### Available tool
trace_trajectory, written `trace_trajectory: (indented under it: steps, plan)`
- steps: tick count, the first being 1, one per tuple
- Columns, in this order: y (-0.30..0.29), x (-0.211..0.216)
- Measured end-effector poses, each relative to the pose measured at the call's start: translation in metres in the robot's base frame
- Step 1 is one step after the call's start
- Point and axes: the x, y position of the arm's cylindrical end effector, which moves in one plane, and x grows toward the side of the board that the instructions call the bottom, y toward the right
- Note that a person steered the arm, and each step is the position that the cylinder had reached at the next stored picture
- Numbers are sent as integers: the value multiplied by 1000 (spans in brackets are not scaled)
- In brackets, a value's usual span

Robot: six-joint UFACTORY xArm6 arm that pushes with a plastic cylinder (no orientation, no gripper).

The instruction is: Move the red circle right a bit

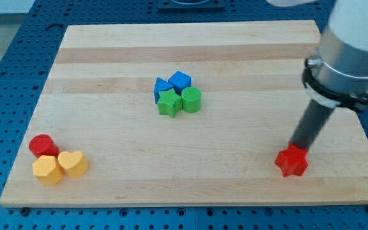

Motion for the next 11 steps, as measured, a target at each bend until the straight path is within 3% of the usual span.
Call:
trace_trajectory:
  steps: [2, 6, 10, 11]
  plan:
    - [-123, -27]
    - [-467, -41]
    - [-454, -6]
    - [-424, -4]
